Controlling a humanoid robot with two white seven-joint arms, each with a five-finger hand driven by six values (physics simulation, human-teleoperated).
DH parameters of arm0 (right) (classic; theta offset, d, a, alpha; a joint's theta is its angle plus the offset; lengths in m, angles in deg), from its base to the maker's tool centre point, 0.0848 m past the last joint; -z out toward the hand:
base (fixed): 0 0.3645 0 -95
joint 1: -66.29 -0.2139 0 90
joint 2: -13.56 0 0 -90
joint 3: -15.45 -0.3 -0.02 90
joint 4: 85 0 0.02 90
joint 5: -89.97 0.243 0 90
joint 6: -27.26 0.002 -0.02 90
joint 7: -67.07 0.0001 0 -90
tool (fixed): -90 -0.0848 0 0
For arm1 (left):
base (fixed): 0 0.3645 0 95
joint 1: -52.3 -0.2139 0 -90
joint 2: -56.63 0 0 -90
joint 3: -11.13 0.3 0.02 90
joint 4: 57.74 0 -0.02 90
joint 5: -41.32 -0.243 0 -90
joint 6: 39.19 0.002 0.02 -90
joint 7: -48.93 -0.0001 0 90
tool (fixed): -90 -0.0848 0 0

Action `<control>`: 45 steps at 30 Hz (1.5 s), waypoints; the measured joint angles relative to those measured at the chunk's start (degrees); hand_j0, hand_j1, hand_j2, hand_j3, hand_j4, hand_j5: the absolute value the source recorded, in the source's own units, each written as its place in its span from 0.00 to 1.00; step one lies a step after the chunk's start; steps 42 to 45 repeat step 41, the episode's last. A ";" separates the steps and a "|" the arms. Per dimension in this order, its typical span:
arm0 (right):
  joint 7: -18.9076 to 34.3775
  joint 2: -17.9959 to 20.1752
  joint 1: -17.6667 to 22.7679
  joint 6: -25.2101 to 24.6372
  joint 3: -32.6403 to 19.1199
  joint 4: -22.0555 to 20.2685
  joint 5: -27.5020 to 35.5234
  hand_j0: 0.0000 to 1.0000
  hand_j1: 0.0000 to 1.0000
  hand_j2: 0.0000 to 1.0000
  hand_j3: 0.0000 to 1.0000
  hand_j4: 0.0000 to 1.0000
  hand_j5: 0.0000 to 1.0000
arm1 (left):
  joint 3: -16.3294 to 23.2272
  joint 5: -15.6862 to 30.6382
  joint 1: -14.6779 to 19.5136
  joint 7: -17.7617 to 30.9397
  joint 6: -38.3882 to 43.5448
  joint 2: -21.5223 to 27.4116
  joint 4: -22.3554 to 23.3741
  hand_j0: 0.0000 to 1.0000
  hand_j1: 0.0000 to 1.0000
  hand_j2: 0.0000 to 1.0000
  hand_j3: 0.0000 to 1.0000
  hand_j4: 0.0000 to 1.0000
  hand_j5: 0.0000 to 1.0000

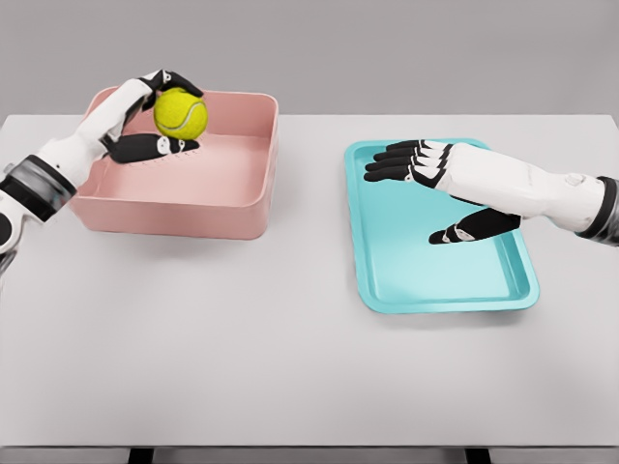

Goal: Put the tennis from the blue tray into the pink basket with both arms

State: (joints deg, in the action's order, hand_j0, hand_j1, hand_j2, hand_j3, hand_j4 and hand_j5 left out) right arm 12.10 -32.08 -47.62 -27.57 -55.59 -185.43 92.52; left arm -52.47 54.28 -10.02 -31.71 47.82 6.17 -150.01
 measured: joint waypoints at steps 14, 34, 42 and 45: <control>0.00 -0.81 0.00 0.00 0.32 -0.01 0.00 1.00 1.00 1.00 1.00 1.00 1.00 | 3.53 -0.41 4.48 -0.01 3.11 -3.00 10.56 0.95 0.95 0.95 0.95 0.95 0.95; 0.00 -1.14 0.09 0.00 0.47 -0.01 0.00 1.00 1.00 1.00 1.00 1.00 1.00 | 3.15 1.58 -6.24 -0.01 -27.86 12.80 -3.51 1.00 1.00 1.00 1.00 1.00 1.00; 0.00 -1.17 0.09 0.00 0.47 0.00 -0.02 1.00 1.00 1.00 1.00 1.00 1.00 | 2.67 1.22 -10.63 -0.10 -31.65 20.25 -2.86 1.00 1.00 1.00 1.00 1.00 1.00; 0.00 -1.17 0.09 0.00 0.47 0.00 -0.02 1.00 1.00 1.00 1.00 1.00 1.00 | 2.67 1.22 -10.63 -0.10 -31.65 20.25 -2.86 1.00 1.00 1.00 1.00 1.00 1.00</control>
